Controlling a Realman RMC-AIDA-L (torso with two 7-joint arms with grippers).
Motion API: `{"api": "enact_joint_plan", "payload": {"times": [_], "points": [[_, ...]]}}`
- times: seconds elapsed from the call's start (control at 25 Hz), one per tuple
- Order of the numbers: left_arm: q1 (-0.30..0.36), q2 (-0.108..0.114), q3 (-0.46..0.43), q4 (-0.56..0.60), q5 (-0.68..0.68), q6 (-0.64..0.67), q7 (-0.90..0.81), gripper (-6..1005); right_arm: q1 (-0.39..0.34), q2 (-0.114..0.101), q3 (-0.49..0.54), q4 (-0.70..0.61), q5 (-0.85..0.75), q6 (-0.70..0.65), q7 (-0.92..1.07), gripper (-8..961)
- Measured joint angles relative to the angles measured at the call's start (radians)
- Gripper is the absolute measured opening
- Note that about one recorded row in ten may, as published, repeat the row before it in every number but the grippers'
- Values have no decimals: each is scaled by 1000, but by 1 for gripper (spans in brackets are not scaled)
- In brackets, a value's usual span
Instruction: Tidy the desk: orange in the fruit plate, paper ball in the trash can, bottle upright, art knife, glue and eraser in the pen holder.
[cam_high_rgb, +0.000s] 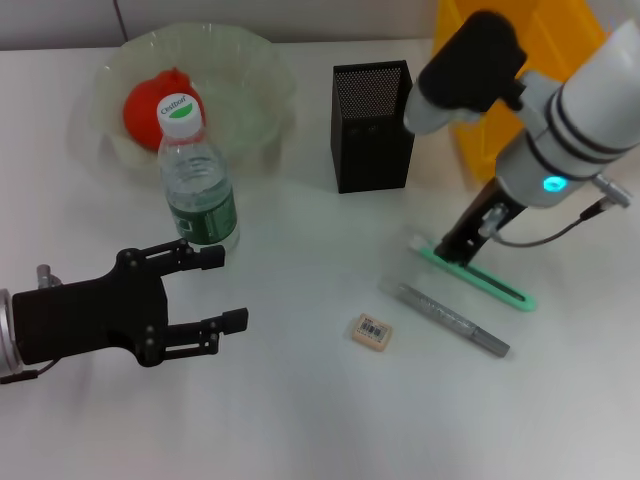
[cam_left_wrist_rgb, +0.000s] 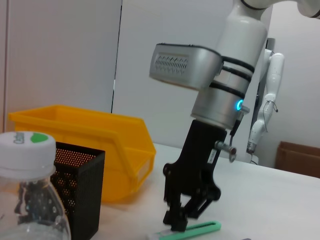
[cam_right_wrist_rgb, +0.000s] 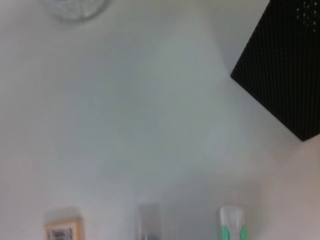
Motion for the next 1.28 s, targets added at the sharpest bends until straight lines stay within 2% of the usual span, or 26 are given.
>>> {"api": "enact_joint_plan", "payload": {"times": [0.08, 0.24, 0.36, 0.44, 0.6, 0.8, 0.96, 1.12, 1.28], "points": [[2, 0, -1, 0, 0, 0, 0, 786, -33, -2, 71, -88, 8, -35, -15, 138], [5, 0, -2, 2, 0, -1, 1, 786, -105, -3, 306, -261, 136, -98, -103, 109], [7, 0, -3, 2, 0, -1, 0, 786, -133, -8, 466, -300, 293, -124, -185, 60], [8, 0, -3, 4, 0, 0, -4, 786, -134, -17, 508, -284, 349, -139, -232, 28], [6, -1, -3, 5, -1, 5, -7, 786, -78, -37, 472, -193, 294, -167, -245, 38], [0, -2, -3, 6, -3, 8, -9, 786, -6, -5, 424, -82, 132, -162, -246, 124], [-1, -5, -3, 7, -4, 7, -10, 786, 32, 0, 334, 24, 85, -114, -241, 208], [-1, -6, -3, 2, -2, 3, -10, 786, 45, 0, 254, 115, 83, -46, -235, 367], [-2, -8, -3, -2, -2, 2, -8, 786, 59, 1, 216, 168, 83, -9, -228, 537]]}}
